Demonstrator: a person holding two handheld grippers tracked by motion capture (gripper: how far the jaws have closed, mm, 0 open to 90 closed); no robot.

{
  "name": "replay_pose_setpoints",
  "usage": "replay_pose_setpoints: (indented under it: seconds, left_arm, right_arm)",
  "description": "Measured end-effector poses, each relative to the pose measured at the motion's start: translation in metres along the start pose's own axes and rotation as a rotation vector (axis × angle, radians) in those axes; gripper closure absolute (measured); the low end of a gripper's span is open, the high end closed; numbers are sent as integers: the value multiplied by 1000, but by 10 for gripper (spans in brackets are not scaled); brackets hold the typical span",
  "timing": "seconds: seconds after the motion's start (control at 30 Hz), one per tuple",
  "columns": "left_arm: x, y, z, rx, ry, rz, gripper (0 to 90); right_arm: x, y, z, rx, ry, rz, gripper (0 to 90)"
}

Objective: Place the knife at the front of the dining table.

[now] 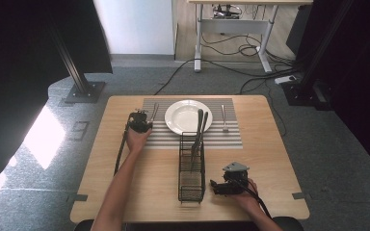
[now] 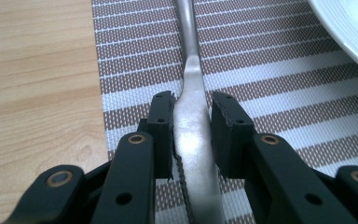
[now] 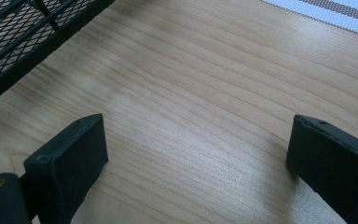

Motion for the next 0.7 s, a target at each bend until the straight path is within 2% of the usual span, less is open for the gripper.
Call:
replay_pose_setpoints:
  seconds: [0.3, 0.5, 0.7]
  left_arm:
    - [-12, 1, -9, -12, -22, 14, 705]
    - [-9, 3, -8, -7, -7, 8, 700]
    - [-6, 8, -5, 8, -15, -1, 689]
  right_arm:
    - [0, 0, 0, -4, -1, 0, 51]
    - [0, 0, 0, -3, -1, 1, 51]
    - [0, 0, 0, -1, 0, 1, 51]
Point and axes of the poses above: each handheld gripper's, and its own axes: z roughly backward along the jaws, x roughly out of its underside, y roughly to its right, the point moved 6 cm from there along -z, roughly forward along the jaws, and after that the axes turned 5 degrees about x, right-handed, at the moved point
